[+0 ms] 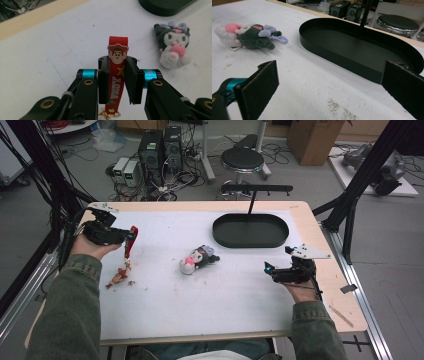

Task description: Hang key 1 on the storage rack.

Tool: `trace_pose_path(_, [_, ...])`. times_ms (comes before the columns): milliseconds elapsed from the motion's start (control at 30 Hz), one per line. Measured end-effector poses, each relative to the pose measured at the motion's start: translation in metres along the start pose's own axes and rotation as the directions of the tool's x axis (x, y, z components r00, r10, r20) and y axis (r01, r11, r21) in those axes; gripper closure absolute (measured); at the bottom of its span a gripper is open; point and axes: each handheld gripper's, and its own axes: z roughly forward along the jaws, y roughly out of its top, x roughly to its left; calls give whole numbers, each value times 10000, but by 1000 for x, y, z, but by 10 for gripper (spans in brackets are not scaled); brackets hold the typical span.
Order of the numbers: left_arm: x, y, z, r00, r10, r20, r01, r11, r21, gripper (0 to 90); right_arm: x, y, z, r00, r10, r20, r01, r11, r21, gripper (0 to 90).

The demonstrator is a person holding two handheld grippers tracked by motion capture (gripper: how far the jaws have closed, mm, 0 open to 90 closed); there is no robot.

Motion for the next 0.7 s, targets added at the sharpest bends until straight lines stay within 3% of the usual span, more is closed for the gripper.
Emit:
trace_pose_path(200, [-7,24,-16,9993,364,-117,-368,9986,-389,742,-2,0,0,9999,88,-60,-88,9999,54,5])
trace_pose_path(367, [-19,44,-33,9983,580,84,-565,9904,-1260,742,-2,-1,0,9998,161,-104,-160,9998,101,5])
trace_pose_path(467, [-24,59,-40,9973,731,-28,-728,9868,-1445,742,-3,-1,1,9989,391,-246,-389,9992,59,5])
trace_pose_path(633, [-28,74,-40,9984,505,246,-441,9756,-2149,742,-4,-1,-1,9988,445,-192,-446,9990,-33,5])
trace_pose_path(700, [-29,81,-38,9984,536,194,-481,9742,-2206,742,-4,-2,0,9988,432,-229,-432,9991,14,5])
